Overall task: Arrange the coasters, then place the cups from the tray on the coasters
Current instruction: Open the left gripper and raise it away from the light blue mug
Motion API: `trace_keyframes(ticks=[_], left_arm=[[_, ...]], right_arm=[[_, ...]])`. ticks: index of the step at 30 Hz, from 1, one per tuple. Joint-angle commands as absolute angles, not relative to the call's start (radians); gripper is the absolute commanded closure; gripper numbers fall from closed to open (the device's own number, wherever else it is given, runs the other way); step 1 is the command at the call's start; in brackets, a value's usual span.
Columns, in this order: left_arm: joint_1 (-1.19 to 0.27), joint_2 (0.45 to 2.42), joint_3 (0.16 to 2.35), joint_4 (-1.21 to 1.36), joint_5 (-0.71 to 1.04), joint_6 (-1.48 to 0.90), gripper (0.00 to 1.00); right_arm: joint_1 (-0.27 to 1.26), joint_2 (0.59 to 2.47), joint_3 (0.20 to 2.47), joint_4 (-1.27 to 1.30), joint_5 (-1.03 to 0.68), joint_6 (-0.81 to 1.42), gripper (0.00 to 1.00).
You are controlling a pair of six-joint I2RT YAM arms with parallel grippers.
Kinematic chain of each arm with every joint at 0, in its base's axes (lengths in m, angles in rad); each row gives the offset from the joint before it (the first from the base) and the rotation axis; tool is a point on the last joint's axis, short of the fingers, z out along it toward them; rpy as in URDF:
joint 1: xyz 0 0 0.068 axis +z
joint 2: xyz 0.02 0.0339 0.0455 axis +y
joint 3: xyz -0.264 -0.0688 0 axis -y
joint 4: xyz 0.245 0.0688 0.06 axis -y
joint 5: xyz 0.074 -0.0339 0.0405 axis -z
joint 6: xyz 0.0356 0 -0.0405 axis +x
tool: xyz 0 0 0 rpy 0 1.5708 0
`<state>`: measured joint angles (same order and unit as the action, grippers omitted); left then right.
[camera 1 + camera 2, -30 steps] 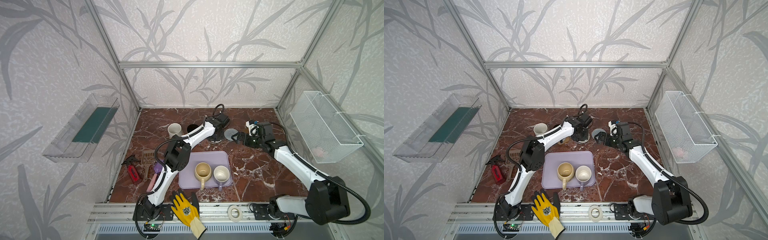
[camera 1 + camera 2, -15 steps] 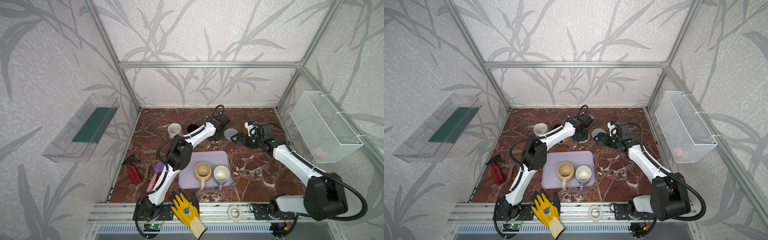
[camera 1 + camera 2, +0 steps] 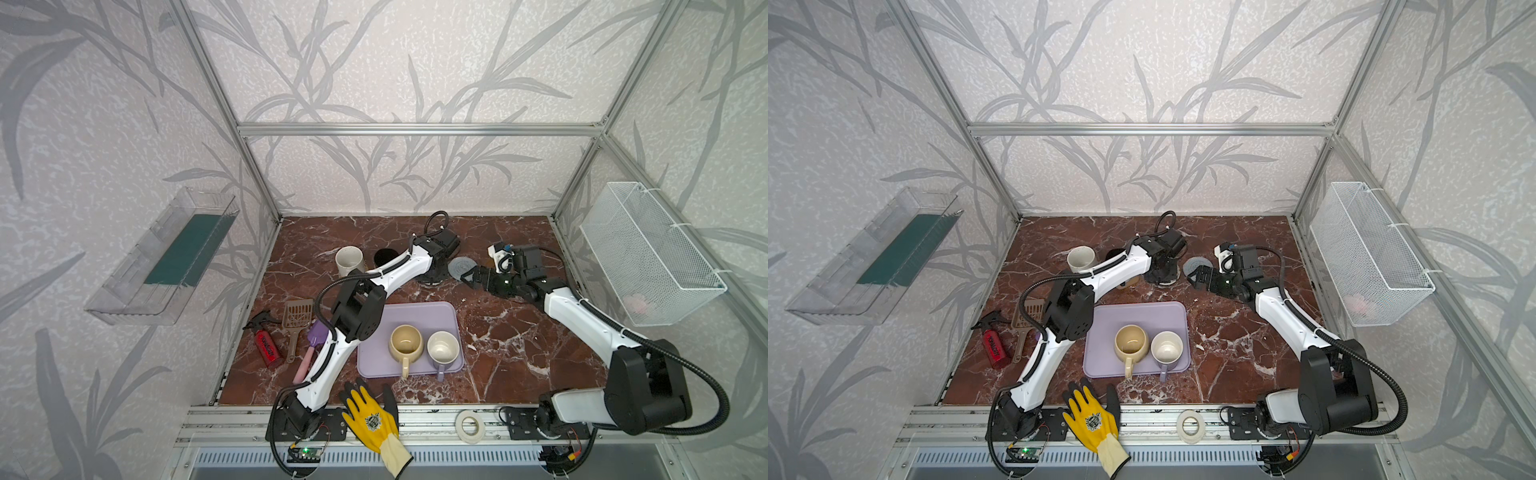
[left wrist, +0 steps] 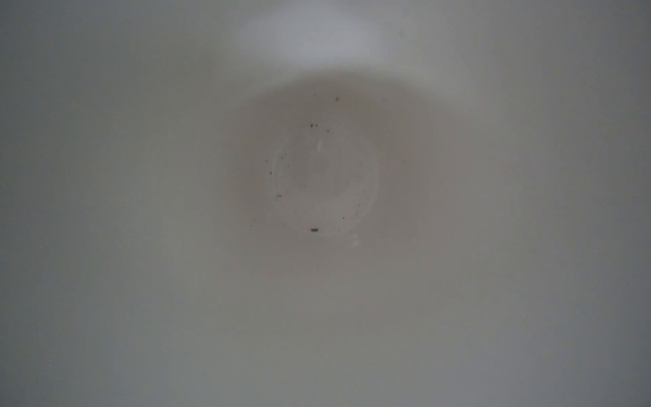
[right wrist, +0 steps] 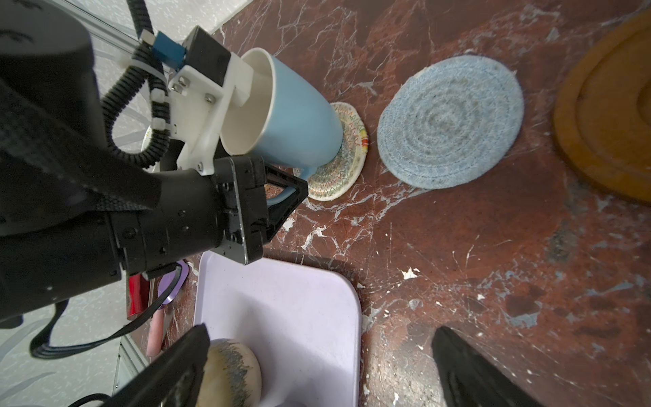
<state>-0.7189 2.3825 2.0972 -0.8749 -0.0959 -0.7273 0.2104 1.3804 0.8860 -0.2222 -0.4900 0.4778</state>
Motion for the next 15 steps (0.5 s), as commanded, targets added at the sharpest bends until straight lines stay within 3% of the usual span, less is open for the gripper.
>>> trace_keyframes(ticks=[1,7,13,15], left_arm=[[-0.722,2.378,2.074,-0.862,-0.108,-0.748,0.99],[-0.721,2.378,2.079,-0.873,-0.108,-0.744,0.78],[-0.722,2.351,2.071,-0.871,-0.117,-0.744,0.69],[-0.723,2.342,2.066,-0.871,-0.123,-0.745,0.62]], right_arm=[[0.206,1.387,0.891,-0.202,-0.506,0.470,0.02],[0.206,1.392,0.892,-0.197,-0.527,0.470,0.02],[0.206,1.414,0.894,-0.171,-0.581,0.477,0.03],[0.206,1.414,0.894,-0.171,-0.584,0.479,0.03]])
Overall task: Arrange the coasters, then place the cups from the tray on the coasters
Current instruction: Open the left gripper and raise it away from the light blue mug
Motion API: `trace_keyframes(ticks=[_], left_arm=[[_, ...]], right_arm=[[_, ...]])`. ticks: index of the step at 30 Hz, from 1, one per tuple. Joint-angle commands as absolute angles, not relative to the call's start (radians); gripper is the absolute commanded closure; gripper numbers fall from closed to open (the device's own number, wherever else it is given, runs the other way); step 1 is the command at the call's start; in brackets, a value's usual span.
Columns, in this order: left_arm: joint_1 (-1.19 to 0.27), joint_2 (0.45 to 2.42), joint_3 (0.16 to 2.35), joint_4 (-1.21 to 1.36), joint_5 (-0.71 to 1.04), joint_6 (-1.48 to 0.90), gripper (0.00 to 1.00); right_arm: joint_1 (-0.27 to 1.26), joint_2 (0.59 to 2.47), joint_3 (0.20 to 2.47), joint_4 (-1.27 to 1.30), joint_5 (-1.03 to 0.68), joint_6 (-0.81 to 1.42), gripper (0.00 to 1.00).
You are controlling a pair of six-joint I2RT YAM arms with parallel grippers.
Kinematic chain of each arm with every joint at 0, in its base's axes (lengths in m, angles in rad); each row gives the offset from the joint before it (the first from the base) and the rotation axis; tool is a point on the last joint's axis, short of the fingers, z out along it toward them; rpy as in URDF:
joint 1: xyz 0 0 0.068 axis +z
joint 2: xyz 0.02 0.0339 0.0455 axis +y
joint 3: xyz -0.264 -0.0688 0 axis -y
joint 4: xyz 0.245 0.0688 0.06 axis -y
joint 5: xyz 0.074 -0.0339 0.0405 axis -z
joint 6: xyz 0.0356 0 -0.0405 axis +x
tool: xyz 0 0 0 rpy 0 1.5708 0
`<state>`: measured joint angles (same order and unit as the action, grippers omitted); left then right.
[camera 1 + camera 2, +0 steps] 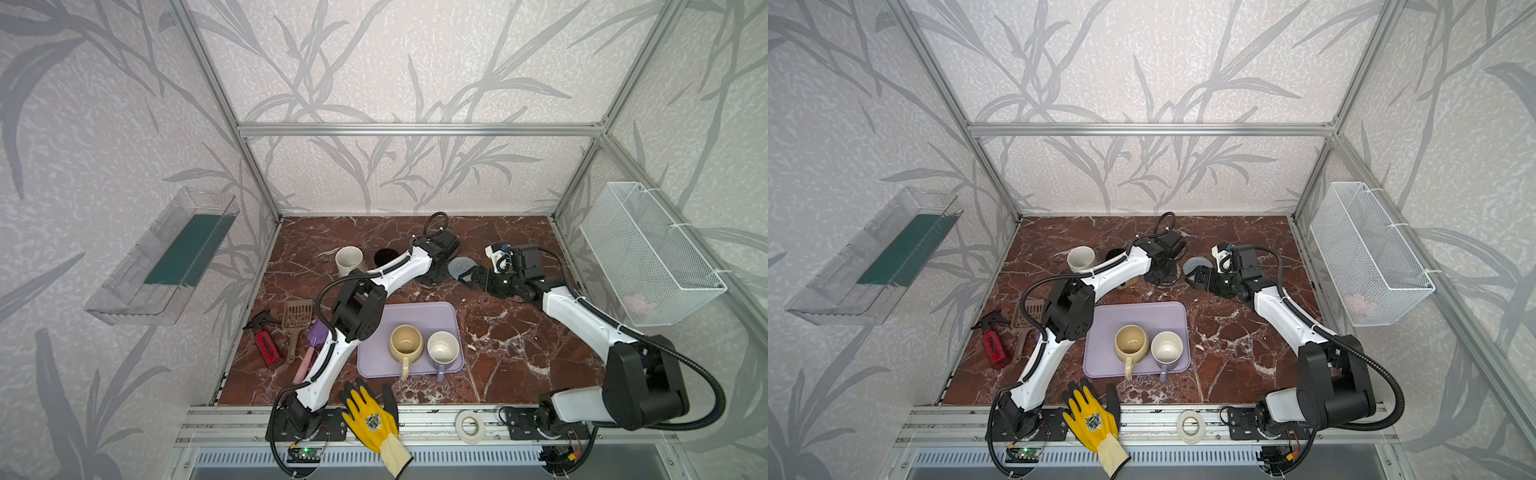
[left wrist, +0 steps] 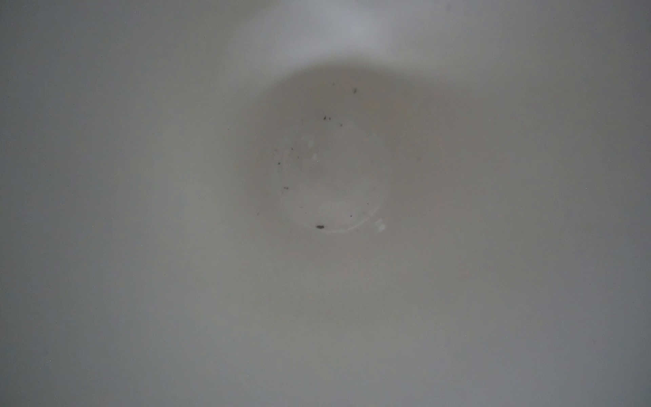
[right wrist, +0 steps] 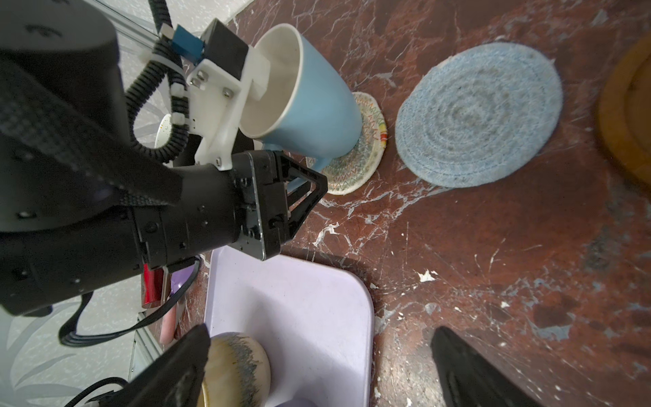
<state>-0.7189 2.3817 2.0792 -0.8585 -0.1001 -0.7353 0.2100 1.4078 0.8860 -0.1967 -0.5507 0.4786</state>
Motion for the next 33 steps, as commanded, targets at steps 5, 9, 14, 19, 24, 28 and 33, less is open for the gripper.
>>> trace_keyframes(ticks=[5,9,14,19,24,28,33], left_arm=[[-0.724,2.308,2.042,-0.861,-0.104,-0.744,0.50],[-0.727,2.256,2.009,-0.840,-0.086,-0.744,0.36],[-0.734,2.149,1.950,-0.809,-0.067,-0.745,0.12],[-0.744,2.028,1.864,-0.767,-0.047,-0.742,0.05],[-0.747,1.892,1.756,-0.707,0.004,-0.743,0.05],[-0.747,1.773,1.677,-0.680,0.065,-0.694,0.04],[-0.746,1.646,1.593,-0.727,0.075,-0.654,0.04]], right_arm=[[0.206,1.396,0.894,-0.186,-0.576,0.474,0.03],[0.206,1.383,0.898,-0.218,-0.570,0.459,0.02],[0.207,1.335,0.900,-0.279,-0.553,0.429,0.01],[0.208,1.245,0.889,-0.311,-0.573,0.408,0.01],[0.226,1.141,0.872,-0.373,-0.552,0.399,0.01],[0.293,1.085,0.873,-0.468,-0.494,0.370,0.01],[0.422,1.013,0.865,-0.538,-0.381,0.369,0.01]])
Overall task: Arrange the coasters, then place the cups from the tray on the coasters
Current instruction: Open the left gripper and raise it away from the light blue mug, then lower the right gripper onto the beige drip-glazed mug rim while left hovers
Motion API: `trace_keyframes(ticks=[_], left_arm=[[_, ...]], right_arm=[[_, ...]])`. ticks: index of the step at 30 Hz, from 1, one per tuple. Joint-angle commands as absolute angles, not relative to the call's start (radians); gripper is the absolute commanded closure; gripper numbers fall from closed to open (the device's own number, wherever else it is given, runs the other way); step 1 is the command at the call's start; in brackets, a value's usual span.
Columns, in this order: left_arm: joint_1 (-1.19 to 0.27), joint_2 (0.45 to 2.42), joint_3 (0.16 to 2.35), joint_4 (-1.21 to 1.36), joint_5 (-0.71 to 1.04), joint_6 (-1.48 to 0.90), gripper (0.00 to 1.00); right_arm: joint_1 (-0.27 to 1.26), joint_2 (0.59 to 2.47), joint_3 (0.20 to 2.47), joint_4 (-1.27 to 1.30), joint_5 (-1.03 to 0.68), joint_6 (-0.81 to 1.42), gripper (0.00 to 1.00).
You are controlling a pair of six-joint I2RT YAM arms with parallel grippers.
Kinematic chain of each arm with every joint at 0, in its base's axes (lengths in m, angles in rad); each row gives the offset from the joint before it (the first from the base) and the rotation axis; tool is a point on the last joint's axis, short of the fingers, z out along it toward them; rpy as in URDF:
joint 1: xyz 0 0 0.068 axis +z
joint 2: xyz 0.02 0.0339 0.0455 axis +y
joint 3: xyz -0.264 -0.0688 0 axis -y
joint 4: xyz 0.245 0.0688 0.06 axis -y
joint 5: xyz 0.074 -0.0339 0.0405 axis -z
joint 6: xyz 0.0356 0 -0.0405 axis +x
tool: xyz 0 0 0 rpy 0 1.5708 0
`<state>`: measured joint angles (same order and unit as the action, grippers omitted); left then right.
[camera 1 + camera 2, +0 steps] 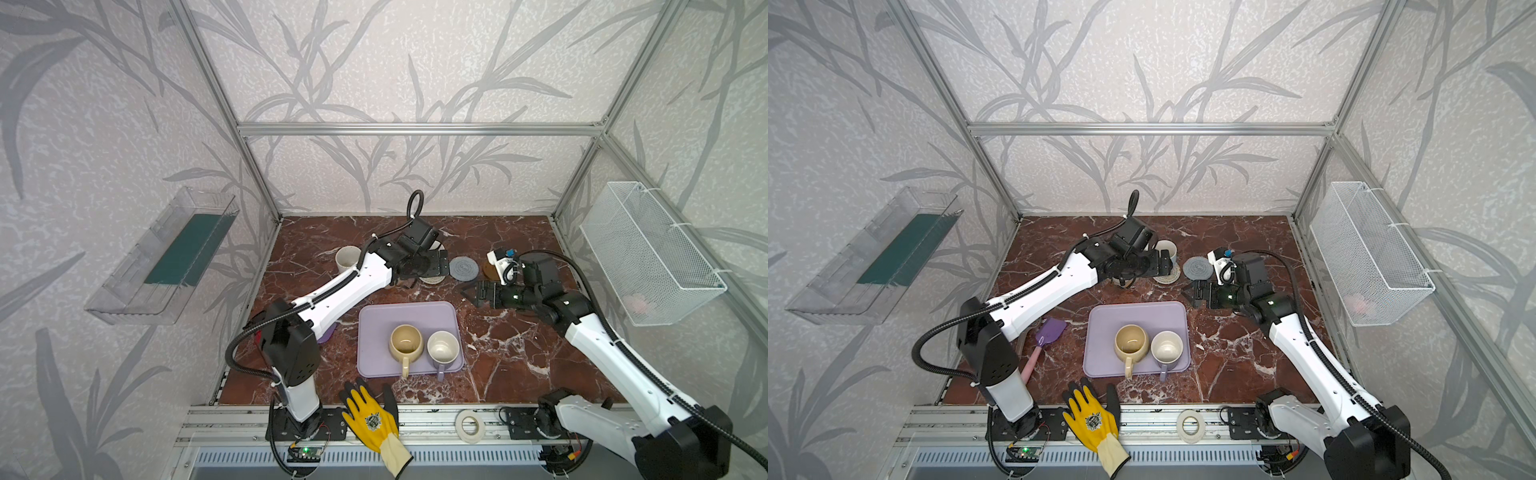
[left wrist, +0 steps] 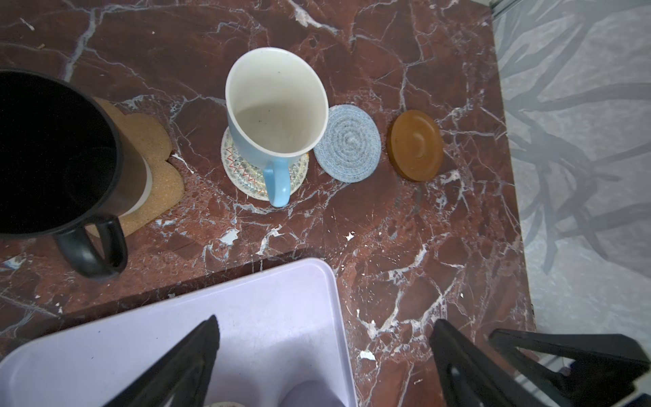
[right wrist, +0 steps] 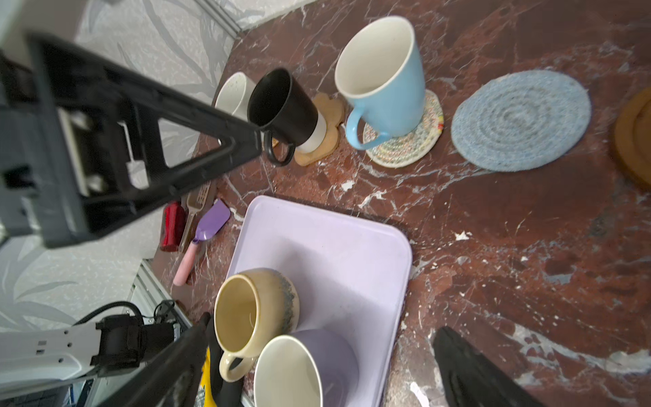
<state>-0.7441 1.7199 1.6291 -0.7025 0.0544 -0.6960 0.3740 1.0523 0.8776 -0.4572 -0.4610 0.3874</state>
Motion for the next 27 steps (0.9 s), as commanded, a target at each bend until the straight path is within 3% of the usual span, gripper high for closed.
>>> trace_keyframes(ticks=[1,13,27], left_arm=[[-0.746,1.611,1.561,-0.729,0.077,-0.649,0.04],[-0.717,1.181,1.151,-0.718,0.060,-0.668,0.01],[-0.701,0.883,0.853,-0.745,0.182,-0.759,0.01]], right_arm=[[0.453,1.001,0.863,-0.548,-0.352,0.375,0.01],[0.865,0.998,0.920,-0.697,-0.047,0.444,0.01],[1.269,1.147,1.023,-0.762,0.200,0.595,0.01]])
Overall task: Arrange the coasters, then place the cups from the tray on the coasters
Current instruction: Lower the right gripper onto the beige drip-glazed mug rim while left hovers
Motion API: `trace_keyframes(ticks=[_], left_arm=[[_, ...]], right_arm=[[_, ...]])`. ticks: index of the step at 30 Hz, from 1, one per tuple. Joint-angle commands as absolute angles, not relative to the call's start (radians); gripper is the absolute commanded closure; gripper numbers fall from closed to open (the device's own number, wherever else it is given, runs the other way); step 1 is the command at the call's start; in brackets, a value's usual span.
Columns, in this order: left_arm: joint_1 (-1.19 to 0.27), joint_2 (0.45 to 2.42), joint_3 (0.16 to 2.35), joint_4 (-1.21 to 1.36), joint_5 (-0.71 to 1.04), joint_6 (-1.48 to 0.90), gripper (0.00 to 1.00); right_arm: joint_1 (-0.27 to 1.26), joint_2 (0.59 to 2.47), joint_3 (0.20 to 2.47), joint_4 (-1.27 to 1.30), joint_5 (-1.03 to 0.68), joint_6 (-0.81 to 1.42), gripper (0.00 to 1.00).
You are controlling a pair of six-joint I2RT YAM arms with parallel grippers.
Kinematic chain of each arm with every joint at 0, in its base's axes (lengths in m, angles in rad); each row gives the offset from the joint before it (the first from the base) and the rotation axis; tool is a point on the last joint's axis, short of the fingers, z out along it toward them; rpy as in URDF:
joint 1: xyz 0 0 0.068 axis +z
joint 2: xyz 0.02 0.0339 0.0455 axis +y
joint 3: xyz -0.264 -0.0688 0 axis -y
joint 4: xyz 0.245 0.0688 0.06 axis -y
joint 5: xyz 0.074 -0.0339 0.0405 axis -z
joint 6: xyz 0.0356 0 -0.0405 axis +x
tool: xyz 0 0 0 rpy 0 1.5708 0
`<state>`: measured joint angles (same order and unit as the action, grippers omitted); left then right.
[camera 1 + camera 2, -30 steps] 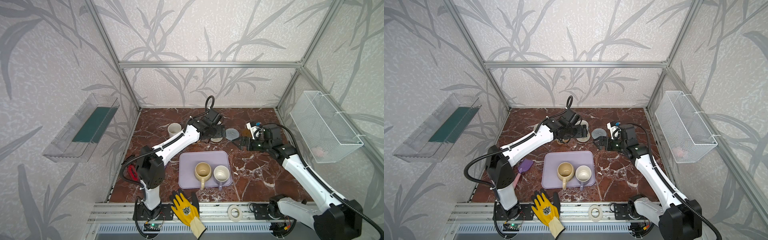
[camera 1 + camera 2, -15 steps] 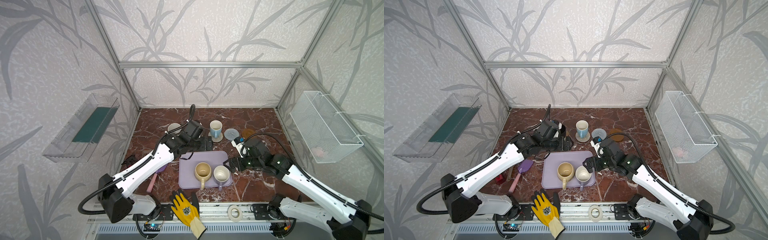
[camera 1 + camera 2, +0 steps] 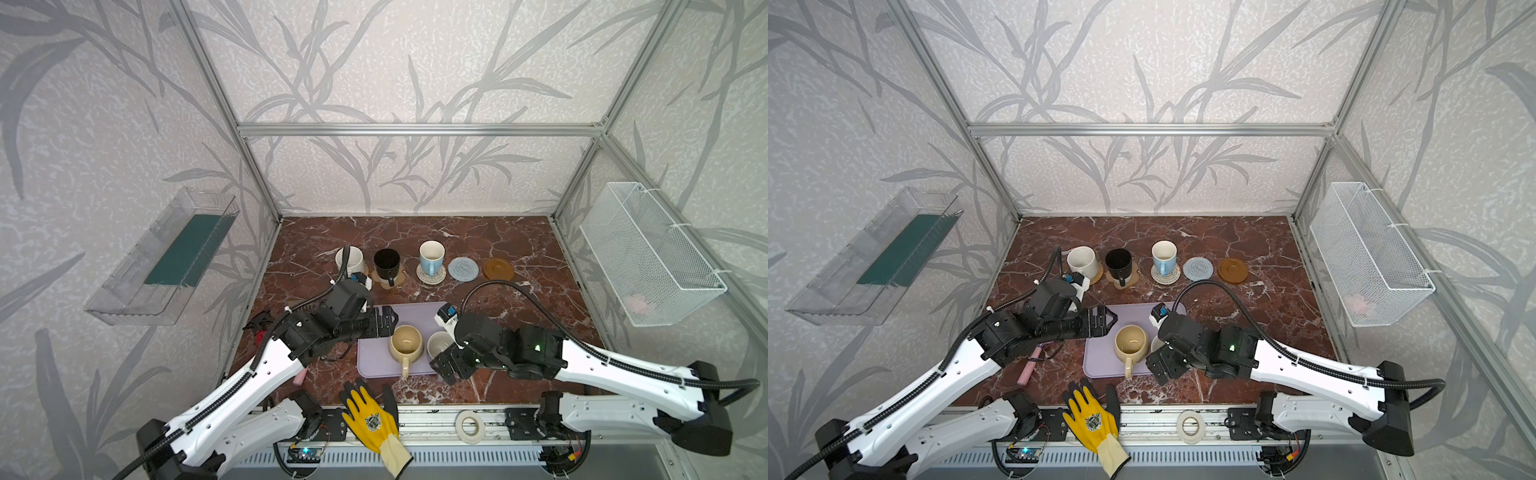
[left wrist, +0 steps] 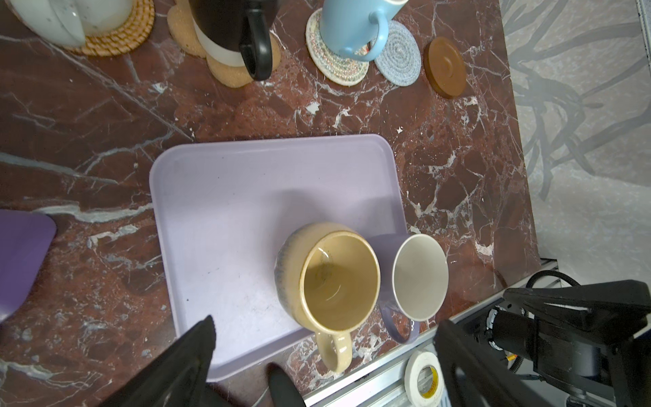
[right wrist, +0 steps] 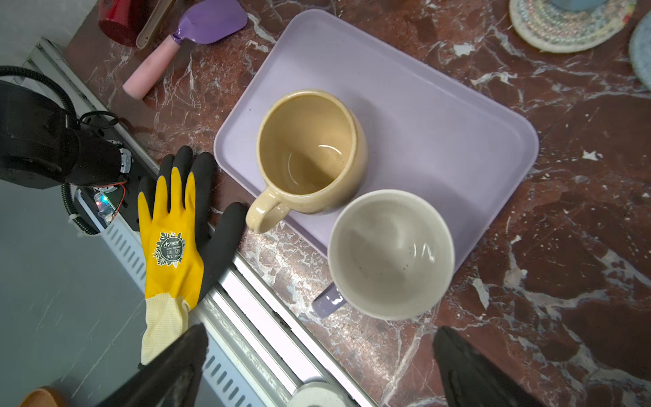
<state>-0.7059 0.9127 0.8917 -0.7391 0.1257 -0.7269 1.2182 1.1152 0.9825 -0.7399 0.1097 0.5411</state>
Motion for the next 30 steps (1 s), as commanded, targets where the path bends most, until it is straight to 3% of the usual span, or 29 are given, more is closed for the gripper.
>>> trace_keyframes(ticks=[1,9,30], left_arm=[[-0.700,0.872,0.834,-0.732,0.197,-0.771,0.01],[-0.650,0.789,0.685,-0.724,0.201,-0.833,0.04],[-0.557,0.696,0.501,-0.651,0.294,-0.900,0.07]], right_arm=[[1.292,1.163,1.030,-0.761,0.220,0.605,0.01],[1.395,1.286,1.038,-0.642,0.260,0.681,0.06],[1.406,1.633,1.161,-0.613,0.272,0.772,0.46]])
